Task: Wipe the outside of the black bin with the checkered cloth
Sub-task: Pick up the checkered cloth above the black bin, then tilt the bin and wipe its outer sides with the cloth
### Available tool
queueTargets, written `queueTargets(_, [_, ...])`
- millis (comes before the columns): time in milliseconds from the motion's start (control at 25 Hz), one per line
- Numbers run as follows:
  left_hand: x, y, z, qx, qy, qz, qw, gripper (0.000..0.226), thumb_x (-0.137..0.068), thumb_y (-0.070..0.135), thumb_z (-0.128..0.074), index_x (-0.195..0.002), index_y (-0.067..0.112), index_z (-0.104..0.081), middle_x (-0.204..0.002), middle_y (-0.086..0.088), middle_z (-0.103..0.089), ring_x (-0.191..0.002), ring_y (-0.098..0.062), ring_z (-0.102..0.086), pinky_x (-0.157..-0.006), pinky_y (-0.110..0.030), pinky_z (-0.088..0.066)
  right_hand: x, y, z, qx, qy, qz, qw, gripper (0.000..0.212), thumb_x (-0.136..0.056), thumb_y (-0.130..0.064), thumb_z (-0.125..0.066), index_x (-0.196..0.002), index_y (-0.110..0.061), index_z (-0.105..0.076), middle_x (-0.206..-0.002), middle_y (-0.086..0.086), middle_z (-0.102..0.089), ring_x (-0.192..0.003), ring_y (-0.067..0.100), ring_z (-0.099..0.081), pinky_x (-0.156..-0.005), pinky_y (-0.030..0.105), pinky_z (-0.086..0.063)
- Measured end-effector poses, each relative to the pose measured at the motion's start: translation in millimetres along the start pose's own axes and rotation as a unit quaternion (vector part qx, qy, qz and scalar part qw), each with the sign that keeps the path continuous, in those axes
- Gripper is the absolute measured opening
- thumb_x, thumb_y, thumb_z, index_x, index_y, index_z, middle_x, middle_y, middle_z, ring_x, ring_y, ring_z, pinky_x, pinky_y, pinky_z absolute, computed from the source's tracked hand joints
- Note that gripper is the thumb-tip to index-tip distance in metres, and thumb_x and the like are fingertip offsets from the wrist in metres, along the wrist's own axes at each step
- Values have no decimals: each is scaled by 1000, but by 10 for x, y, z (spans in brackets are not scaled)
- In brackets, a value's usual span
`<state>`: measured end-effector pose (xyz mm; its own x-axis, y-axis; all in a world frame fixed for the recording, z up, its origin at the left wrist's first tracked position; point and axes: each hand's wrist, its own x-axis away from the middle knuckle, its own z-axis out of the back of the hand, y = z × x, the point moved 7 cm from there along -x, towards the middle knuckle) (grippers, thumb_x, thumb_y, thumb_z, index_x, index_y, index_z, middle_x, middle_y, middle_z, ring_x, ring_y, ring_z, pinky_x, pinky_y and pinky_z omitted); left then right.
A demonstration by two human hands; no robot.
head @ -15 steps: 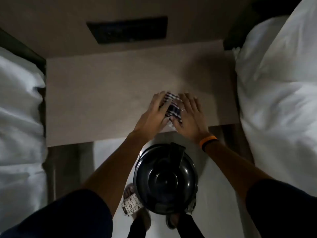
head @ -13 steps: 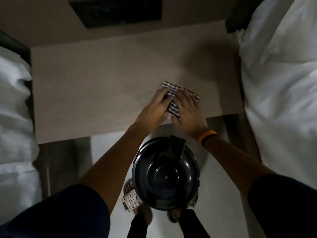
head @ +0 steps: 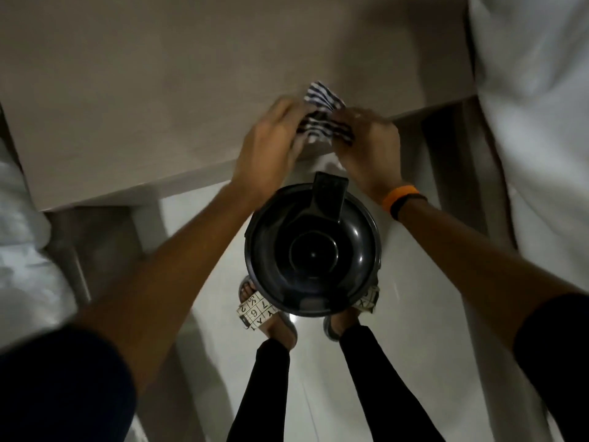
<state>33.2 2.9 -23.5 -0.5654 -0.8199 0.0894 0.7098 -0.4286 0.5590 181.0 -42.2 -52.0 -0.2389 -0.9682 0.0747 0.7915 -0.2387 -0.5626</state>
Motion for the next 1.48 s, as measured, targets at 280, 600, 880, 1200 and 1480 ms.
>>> queueTargets(280, [2334,141,-1463,-189,-260,-79,944,111,-71,60,-81,-159,16,-29,-167,-21,-23,-154,-45,-17,-115,-71,-27,1925,614,-123,-77,39,-189,978,37,-83,-18,-82,-118,-11,-70,-121,6,-74,-105,11,-66,-90,19,-51])
queueTargets(600, [2507,12,-1858,-347,-225,-82,907,114,-81,54,-74,-163,21,-3,-167,-28,-10,-151,-53,-12,-107,-77,-31,2717,995,-243,-226,204,-303,903,27,-81,-29,-70,-100,-10,-64,-108,-3,-72,-94,8,-69,-84,30,-61])
queueTargets(880, [2202,-32,-1682,-368,-193,-87,906,114,-82,47,-72,-162,21,5,-166,-32,-4,-152,-55,-10,-106,-76,-32,2884,1336,-178,-289,227,-324,872,34,-78,-31,-65,-96,-2,-60,-106,2,-69,-85,-2,-65,-76,22,-57])
queueTargets(1200, [1998,130,-1773,-385,-163,-73,905,104,-85,26,-68,-163,19,0,-165,-33,-14,-150,-56,-17,-100,-78,-40,2906,1386,-330,-360,231,-301,852,29,-81,-13,-65,-98,9,-59,-91,-27,-69,-77,-16,-68,-61,0,-50])
queueTargets(1480, [2036,20,-1747,-394,-184,-76,897,119,-77,45,-82,-163,22,-3,-167,-27,-13,-153,-49,-17,-105,-69,-43,2922,1469,-458,-358,238,-333,839,18,-86,6,-68,-101,11,-58,-89,-35,-69,-76,-13,-69,-64,4,-52])
